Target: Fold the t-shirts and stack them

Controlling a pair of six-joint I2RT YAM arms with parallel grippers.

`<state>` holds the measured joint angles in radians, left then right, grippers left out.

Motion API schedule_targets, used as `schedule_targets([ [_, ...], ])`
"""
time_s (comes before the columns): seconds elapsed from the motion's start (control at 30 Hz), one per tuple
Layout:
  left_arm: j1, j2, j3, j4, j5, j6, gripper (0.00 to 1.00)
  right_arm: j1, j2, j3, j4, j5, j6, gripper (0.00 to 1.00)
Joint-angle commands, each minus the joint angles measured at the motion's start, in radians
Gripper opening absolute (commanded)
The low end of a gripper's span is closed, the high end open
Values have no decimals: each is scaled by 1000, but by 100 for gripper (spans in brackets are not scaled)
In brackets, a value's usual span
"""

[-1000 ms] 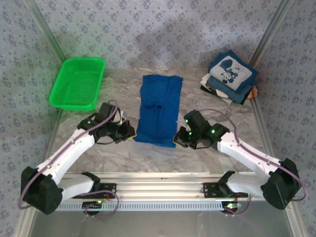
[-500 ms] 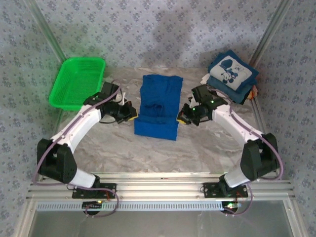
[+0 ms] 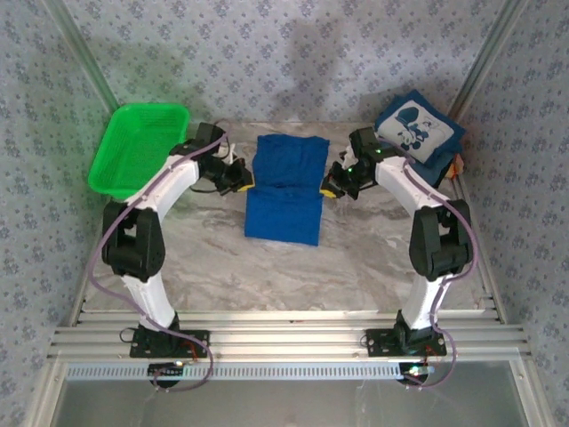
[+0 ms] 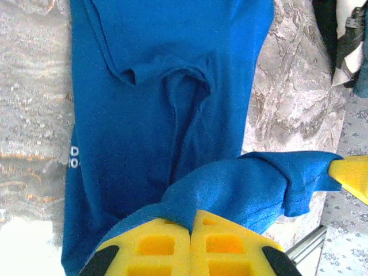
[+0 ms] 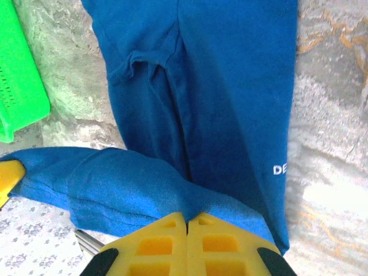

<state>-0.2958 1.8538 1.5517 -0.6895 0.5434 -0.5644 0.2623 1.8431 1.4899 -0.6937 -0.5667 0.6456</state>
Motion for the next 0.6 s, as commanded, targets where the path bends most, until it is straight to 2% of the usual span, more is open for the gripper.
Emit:
schedule_targets([
  [0.0,12,63,71,-30,21,37,0,-20,52,50,-44,-26,-48,0],
  [0.37,30,270,216,-44,16,57,2,-55,232,140,-27,-51,-74,0],
  [0.43,30,303,250,-45,15,54,5,-59,271,168,-32,-56,-80,0],
  [0.5,30,339,297,-46,10,46,20,-68,309,198,-28,-50,-73,3],
  [0.57,32,380,354,-47,21,28,36,-85,346,238,2,-71,-48,16],
])
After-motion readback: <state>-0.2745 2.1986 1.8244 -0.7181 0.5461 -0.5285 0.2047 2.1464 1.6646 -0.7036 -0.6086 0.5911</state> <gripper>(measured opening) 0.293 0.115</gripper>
